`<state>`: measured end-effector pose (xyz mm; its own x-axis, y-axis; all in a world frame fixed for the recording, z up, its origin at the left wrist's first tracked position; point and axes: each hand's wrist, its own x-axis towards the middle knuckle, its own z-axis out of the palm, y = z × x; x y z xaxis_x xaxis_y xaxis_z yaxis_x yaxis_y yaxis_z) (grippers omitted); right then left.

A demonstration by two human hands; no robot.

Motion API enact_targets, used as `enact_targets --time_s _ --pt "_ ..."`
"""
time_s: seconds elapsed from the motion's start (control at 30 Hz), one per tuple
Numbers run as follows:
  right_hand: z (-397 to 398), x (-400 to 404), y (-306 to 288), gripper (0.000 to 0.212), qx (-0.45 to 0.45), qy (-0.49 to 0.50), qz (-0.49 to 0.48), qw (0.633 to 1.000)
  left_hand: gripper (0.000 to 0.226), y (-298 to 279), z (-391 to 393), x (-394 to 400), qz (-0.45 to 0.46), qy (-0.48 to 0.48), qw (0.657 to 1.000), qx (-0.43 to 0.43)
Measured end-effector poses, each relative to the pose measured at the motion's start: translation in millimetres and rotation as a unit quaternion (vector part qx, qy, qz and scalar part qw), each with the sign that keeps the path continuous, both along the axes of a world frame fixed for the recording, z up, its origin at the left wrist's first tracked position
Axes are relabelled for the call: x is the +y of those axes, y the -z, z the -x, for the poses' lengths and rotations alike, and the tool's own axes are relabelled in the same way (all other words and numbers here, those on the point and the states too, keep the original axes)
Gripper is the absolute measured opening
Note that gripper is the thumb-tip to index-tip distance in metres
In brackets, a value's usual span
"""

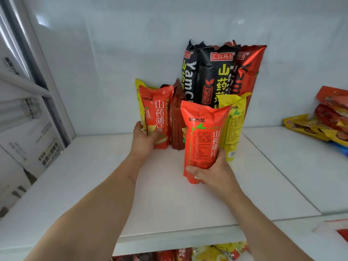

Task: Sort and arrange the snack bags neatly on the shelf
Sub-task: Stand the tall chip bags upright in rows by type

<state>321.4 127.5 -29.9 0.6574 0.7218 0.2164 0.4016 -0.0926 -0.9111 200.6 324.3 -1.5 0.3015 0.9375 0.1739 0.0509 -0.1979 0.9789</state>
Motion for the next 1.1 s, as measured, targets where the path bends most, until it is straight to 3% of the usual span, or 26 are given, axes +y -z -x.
enact_targets --time_s 0.2,0.37,0.47,0.63,0.73,0.97,1.1 --pt "1 6 7 0.1 0.022 0.003 0.001 1.0 0.065 13 0 25 -0.011 0.078 0.996 -0.036" --pt "1 7 7 0.088 0.023 -0.002 -0.003 1.0 0.075 10 1 25 -0.006 0.113 0.993 -0.035" --pt "-1 9 6 0.073 0.022 -0.002 -0.004 1.0 0.067 10 3 23 0.008 0.127 0.991 -0.043" --pt "-4 13 5 0.055 -0.003 0.014 -0.015 1.0 0.061 14 4 17 0.011 0.125 0.991 -0.049" --pt "-7 16 2 0.058 -0.013 0.018 -0.019 1.0 0.068 16 4 14 0.004 0.106 0.993 -0.043" --pt "-2 28 -2 0.059 -0.007 -0.005 -0.03 0.999 0.057 19 14 12 0.008 0.106 0.994 -0.037" --pt "-1 32 1 0.06 0.002 -0.003 -0.05 0.999 0.063 27 17 17 0.007 0.114 0.993 -0.02"
